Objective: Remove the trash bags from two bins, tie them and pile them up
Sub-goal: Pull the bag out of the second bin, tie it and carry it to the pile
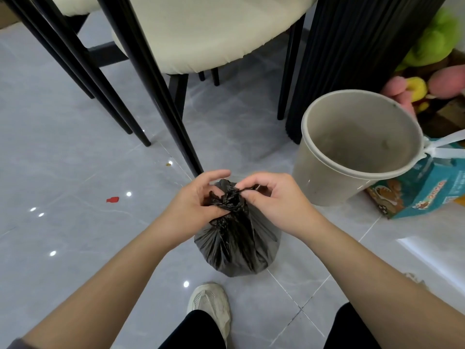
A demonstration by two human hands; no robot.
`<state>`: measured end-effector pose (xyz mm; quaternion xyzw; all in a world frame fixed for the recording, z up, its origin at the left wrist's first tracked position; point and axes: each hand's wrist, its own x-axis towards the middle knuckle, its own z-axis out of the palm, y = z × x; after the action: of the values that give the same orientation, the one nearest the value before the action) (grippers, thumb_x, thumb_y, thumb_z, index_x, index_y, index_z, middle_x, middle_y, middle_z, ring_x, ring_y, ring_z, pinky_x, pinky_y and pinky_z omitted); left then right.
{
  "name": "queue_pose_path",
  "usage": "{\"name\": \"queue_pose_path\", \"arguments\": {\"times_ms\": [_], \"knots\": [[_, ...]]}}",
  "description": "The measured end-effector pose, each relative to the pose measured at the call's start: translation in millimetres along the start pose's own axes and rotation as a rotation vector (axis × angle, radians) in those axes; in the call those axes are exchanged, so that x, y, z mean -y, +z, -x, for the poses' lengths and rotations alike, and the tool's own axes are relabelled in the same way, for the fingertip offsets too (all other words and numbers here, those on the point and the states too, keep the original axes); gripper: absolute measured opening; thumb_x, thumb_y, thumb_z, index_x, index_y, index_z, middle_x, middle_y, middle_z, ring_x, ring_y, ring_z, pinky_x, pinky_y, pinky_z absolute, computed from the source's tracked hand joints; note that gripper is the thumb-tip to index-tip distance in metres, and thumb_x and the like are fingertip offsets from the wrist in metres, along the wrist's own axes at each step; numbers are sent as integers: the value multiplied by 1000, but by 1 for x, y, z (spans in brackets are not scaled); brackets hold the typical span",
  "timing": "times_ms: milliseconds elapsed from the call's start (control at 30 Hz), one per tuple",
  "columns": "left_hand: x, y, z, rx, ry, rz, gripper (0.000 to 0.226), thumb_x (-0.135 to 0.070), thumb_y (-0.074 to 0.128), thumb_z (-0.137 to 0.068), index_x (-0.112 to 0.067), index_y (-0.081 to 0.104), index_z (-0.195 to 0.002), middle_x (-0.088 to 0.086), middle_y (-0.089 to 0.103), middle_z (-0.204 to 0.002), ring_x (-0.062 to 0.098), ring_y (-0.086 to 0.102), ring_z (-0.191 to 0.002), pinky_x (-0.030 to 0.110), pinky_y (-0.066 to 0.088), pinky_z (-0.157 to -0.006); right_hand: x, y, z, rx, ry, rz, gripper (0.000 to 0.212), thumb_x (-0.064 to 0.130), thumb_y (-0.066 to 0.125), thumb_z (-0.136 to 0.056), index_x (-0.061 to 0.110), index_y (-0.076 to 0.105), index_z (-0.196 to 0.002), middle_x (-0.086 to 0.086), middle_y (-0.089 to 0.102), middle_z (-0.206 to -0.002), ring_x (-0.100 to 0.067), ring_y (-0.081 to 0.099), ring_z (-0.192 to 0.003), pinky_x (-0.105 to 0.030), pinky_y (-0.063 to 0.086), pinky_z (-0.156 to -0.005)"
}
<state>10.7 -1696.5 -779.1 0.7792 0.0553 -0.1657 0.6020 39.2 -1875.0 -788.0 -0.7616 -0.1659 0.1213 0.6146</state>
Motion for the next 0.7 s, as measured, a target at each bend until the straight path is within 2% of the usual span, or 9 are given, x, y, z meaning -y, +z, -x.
{"name": "queue_pose_path", "arguments": {"times_ms": [100, 167, 267, 367, 433, 500, 567, 633, 700], "knots": [[-1, 5, 0, 74, -8, -41, 30, 6, 65, -80, -16, 69, -102, -6, 72, -85, 4, 67, -83, 16, 51, -76, 0, 2, 1, 41, -23, -34, 29, -5, 64, -82, 23, 70, -82, 11, 68, -82, -2, 64, -78, -16, 48, -78], [0, 5, -2, 25, -41, -48, 17, 4, 65, -82, -4, 70, -96, -3, 71, -80, 3, 66, -74, 15, 50, -70, 1, 0, 1, 35, 9, -111, 32, -7, 62, -83, 24, 70, -85, 6, 69, -82, -7, 64, -75, -17, 50, -70], [-3, 1, -2, -47, -62, -84, 11, 1, 64, -84, -5, 71, -91, -1, 67, -68, 6, 60, -55, 18, 48, -55, -3, -13, 0, 79, 118, -183, 38, -9, 58, -84, 21, 66, -107, 3, 62, -83, -12, 56, -70, -16, 46, -64], [-14, -1, -1, -65, -18, -132, 10, 1, 63, -85, -7, 69, -80, -3, 62, -59, 4, 56, -46, 16, 46, -48, -14, -19, 2, 384, 234, 62, 57, 13, 74, -79, 22, 51, -130, 9, 59, -82, -6, 53, -70, -16, 44, -69], [-23, 1, -2, -31, 32, -179, 13, 1, 63, -85, -8, 67, -76, 0, 63, -61, 6, 60, -49, 18, 49, -49, -20, -7, 3, 482, 230, 170, 69, 34, 85, -64, 33, 51, -125, 14, 65, -101, 2, 61, -91, -21, 49, -87], [-30, 5, -5, 10, 58, -211, 13, 2, 64, -84, -9, 68, -77, 8, 68, -70, 15, 66, -61, 24, 55, -56, -23, 14, 2, 414, 172, 220, 62, 49, 84, -55, 38, 57, -110, 15, 65, -112, -1, 59, -108, -32, 49, -97], [-33, 10, -8, 39, 72, -231, 11, 1, 64, -83, -8, 70, -81, 13, 71, -80, 22, 69, -73, 30, 58, -67, -25, 30, -1, 306, 125, 226, 61, 55, 80, -54, 38, 59, -109, 15, 64, -114, -2, 58, -111, -34, 49, -97], [-34, 11, -11, 43, 93, -239, 14, 2, 64, -82, -11, 69, -80, 12, 72, -82, 22, 68, -77, 33, 56, -75, -26, 38, -3, 225, 126, 159, 58, 55, 77, -58, 39, 59, -111, 13, 65, -114, -4, 59, -111, -35, 49, -96], [-34, 7, -12, 42, 92, -167, 18, 5, 62, -83, -11, 67, -78, 10, 70, -79, 16, 66, -74, 28, 55, -75, -31, 39, -4, 155, 181, 63, 46, 52, 73, -65, 37, 62, -107, 9, 68, -113, -5, 61, -109, -37, 49, -97]]}}
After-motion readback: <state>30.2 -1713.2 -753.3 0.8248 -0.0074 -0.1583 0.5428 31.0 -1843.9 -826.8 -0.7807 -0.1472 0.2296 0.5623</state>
